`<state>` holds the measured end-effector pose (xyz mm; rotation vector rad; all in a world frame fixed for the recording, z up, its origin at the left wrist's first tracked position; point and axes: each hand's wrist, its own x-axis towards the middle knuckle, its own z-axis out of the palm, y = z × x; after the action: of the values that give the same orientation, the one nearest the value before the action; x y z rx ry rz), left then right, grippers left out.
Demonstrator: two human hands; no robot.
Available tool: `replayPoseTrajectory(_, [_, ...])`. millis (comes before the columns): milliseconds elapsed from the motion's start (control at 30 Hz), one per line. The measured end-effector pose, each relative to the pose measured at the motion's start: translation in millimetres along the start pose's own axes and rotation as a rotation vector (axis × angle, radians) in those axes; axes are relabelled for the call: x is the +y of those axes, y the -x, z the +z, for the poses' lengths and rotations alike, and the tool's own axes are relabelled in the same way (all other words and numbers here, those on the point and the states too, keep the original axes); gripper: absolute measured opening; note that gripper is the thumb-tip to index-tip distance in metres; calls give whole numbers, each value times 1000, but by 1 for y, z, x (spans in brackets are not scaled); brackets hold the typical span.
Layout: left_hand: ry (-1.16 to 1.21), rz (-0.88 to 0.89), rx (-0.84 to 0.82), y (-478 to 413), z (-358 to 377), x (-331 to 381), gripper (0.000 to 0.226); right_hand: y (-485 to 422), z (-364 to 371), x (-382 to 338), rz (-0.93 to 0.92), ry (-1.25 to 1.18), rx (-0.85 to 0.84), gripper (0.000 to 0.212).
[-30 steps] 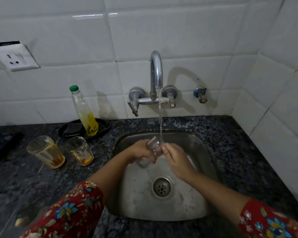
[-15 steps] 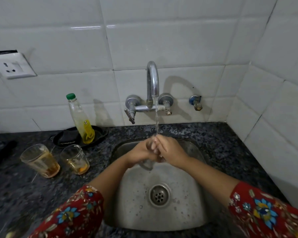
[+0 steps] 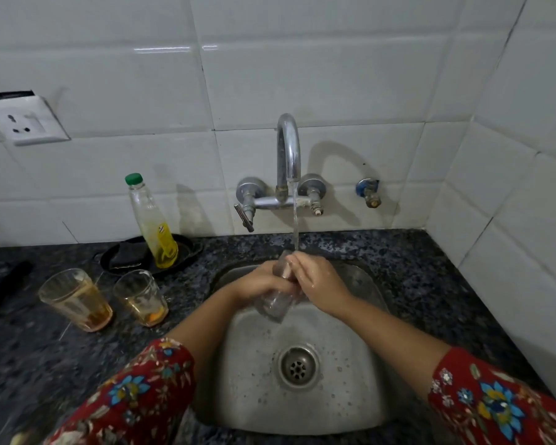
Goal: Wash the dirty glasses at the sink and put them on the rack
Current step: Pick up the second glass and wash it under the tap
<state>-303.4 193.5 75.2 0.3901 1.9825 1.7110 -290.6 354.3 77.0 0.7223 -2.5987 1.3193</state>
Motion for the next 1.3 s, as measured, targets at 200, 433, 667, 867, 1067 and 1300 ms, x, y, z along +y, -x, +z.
replayPoseTrajectory(200, [-569, -9, 558, -11, 32, -15, 49, -27, 1, -15, 200, 295, -108, 42])
replayPoseTrajectory(433, [-71, -49, 148, -8, 4, -1, 26, -23, -3, -1, 77, 64, -29, 40])
replayPoseTrajectory(667, [-125, 107, 117, -12, -1, 7, 35, -28, -8, -15, 85, 111, -81, 40])
replayPoseTrajectory(867, [-152, 90, 139, -12, 9, 14, 14, -30, -7, -16, 120, 53, -133, 37])
replayPoseTrajectory(1067, [-602, 59, 496, -16, 26, -6, 66, -41, 2, -20, 446, 17, -112, 42])
replayPoseTrajectory(1300, [686, -445, 406, 0, 31, -31, 36, -27, -7, -23, 621, -230, -265, 29])
